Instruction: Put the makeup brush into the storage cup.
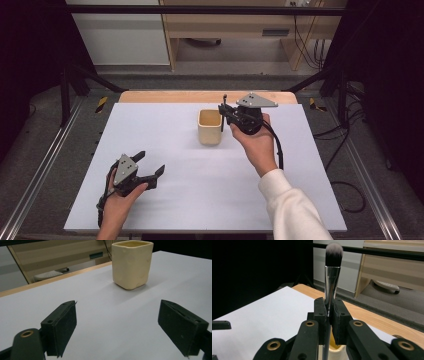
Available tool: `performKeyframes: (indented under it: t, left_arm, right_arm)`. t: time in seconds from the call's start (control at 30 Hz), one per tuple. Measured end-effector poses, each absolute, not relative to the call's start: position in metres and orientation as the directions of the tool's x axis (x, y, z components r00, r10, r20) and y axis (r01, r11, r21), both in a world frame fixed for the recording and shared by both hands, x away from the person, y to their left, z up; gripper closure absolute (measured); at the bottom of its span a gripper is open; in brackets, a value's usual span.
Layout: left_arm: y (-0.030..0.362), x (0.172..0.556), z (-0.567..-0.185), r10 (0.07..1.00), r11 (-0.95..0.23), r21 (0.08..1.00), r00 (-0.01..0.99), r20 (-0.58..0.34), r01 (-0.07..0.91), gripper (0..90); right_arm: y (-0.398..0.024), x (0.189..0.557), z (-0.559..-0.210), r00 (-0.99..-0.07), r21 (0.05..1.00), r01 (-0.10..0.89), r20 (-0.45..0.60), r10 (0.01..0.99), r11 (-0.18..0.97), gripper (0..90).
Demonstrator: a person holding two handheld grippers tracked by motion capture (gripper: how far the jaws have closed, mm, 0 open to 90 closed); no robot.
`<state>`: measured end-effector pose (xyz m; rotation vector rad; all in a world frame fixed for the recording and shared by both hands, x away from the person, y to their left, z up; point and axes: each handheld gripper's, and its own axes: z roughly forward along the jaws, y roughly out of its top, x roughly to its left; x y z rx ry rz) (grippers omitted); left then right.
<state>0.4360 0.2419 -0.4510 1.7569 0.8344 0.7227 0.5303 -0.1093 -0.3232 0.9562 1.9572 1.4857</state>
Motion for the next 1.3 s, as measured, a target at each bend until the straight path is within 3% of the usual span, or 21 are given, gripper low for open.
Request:
performKeyframes:
  t: [1.3]
  left_arm:
    - [0.246, 0.437, -0.450, 0.819, -0.213, 0.958, 0.570, 0.067, 0.193, 15.3]
  right_arm:
    - [-0.095, 0.552, -0.306, -0.583, 0.971, 0.191, -0.003, 0.813, 0.140, 83.3]
